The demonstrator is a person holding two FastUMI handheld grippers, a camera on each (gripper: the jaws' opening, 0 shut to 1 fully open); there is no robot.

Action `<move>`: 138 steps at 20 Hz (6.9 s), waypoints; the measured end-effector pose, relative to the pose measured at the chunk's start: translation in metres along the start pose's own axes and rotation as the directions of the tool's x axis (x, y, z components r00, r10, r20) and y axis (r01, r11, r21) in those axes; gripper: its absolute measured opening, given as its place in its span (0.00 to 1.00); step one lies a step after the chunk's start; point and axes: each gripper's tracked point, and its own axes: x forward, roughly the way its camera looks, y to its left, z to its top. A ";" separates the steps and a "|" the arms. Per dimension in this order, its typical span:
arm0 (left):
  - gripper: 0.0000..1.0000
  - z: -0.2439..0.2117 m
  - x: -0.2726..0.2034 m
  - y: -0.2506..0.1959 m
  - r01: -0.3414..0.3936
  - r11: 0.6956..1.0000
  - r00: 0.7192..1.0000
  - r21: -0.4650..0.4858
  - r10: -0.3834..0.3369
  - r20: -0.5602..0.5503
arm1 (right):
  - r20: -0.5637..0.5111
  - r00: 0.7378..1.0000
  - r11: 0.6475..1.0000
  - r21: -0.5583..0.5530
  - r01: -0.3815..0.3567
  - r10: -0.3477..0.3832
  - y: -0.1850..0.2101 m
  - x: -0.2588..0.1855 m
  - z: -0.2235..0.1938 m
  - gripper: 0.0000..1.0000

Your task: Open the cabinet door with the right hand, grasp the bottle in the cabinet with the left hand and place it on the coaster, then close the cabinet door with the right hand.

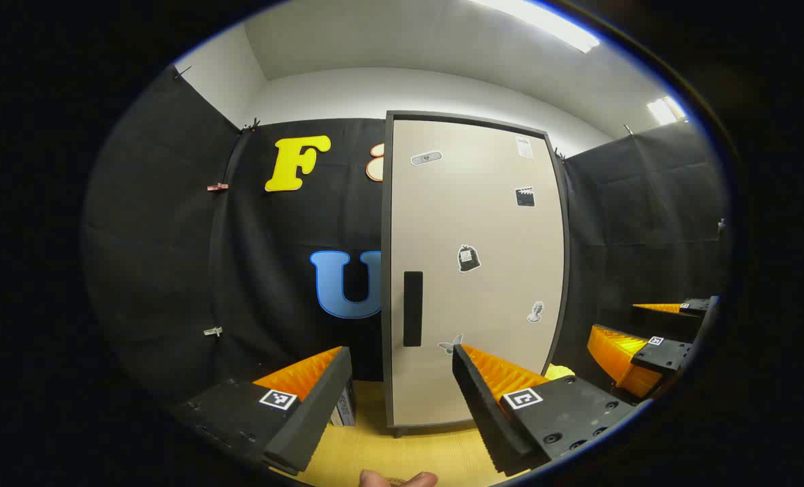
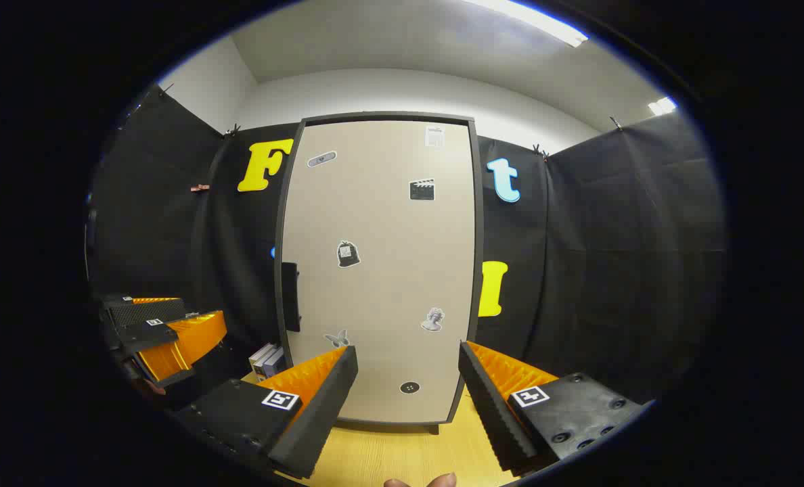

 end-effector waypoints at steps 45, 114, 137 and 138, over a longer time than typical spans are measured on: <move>0.94 -0.030 -0.037 0.162 -0.108 0.993 0.994 0.054 0.108 -0.002 | 0.085 0.984 0.986 0.049 -0.161 0.156 0.186 0.123 0.009 0.97; 0.92 0.008 -0.013 -0.091 -0.080 0.996 0.996 0.037 0.078 0.045 | -0.038 0.983 0.973 0.154 -0.173 0.181 -0.097 0.004 -0.003 0.11; 0.94 0.000 0.044 -0.156 0.047 0.997 0.998 0.055 -0.049 0.029 | -0.063 0.991 0.957 0.258 0.130 -0.117 -0.208 -0.014 -0.020 0.88; 0.92 -0.001 0.050 -0.161 0.060 0.996 0.998 0.060 -0.062 0.031 | -0.066 0.987 0.959 0.236 0.158 -0.146 -0.216 -0.014 -0.022 0.89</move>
